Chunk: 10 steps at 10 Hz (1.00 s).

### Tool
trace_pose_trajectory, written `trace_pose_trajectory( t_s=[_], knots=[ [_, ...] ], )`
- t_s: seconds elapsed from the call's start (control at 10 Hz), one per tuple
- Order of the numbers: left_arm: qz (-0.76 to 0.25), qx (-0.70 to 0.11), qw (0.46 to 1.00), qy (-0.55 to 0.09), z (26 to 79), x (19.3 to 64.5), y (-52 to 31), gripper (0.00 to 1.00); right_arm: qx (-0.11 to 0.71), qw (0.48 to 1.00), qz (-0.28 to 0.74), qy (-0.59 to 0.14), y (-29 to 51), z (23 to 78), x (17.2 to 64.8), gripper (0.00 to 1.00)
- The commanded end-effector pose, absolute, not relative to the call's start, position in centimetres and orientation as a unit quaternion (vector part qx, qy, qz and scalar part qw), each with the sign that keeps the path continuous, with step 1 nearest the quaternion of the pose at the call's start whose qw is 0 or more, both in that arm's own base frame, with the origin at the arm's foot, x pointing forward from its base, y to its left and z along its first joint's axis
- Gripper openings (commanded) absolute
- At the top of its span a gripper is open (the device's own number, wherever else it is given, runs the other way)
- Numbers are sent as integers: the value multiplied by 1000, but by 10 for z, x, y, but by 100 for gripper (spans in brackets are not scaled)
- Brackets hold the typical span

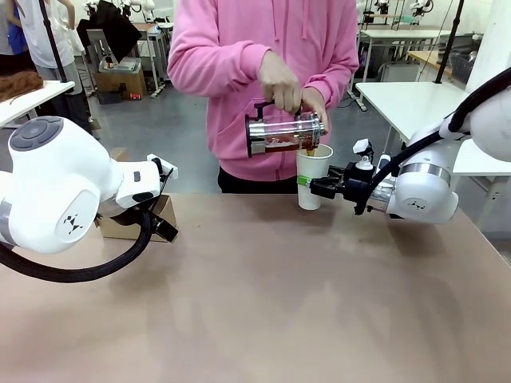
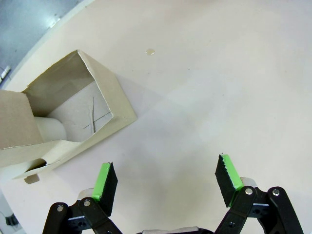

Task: Pour a drink into a cup and package it in a carrier.
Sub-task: When a person places the Paper Cup Lid on the 600 ml Paper Cup , lift the 600 ml Paper Cup.

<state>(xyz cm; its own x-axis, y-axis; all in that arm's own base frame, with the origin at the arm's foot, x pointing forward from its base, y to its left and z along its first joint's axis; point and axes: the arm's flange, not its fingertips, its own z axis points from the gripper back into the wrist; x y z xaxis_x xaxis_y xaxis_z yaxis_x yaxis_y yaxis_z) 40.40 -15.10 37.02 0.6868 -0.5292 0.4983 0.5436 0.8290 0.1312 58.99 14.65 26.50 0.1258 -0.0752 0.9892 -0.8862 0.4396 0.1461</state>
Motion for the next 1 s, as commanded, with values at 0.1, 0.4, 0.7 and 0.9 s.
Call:
trace_pose_trajectory(
  t_s=[0.1, 0.4, 0.7, 0.9],
  knots=[
    [-292, -14, 918, -267, 371, 404, -151, 100, 417, 622, 326, -577, 148, 266, 590, 80],
    [-292, -14, 918, -267, 371, 404, -151, 100, 417, 622, 326, -577, 148, 266, 590, 80],
    [-292, -14, 918, -267, 371, 404, -151, 100, 417, 622, 326, -577, 148, 266, 590, 80],
    [-292, -14, 918, -267, 371, 404, -151, 100, 417, 622, 326, -577, 148, 266, 590, 80]
  ],
)
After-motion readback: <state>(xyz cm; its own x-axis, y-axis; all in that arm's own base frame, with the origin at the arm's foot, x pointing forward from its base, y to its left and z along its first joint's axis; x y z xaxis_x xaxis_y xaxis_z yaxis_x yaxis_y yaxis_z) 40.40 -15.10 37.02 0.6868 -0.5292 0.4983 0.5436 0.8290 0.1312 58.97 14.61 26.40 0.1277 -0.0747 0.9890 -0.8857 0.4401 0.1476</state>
